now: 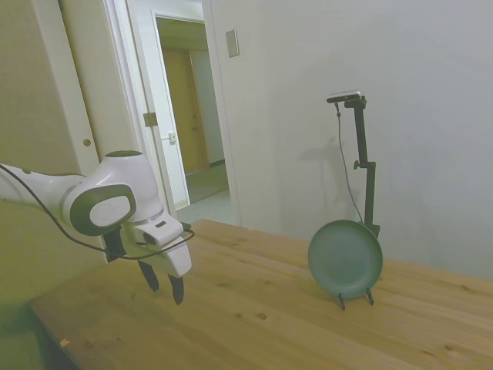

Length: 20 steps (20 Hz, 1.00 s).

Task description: Unload the plate

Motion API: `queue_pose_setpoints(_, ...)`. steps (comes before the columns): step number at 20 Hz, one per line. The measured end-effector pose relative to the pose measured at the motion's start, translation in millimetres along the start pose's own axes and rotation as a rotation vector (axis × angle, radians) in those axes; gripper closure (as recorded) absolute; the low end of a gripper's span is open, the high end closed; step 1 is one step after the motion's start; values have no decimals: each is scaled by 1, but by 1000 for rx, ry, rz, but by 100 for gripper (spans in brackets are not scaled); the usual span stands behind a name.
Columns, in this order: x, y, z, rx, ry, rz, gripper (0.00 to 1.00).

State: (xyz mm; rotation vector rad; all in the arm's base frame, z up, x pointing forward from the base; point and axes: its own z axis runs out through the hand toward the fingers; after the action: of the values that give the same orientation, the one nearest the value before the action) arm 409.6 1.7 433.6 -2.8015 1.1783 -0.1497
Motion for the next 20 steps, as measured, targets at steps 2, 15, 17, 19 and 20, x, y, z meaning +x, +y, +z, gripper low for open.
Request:
queue_pose_setpoints(2,1,0,0,0,6,1,0)
queue_pose_setpoints(15,141,133,-102,175,254,298,0)
queue_pose_setpoints(17,170,144,-111,196,262,323,0)
queue_pose_setpoints(19,199,149,-116,215,267,335,0)
queue_pose_setpoints(20,214,149,-118,222,270,340,0)
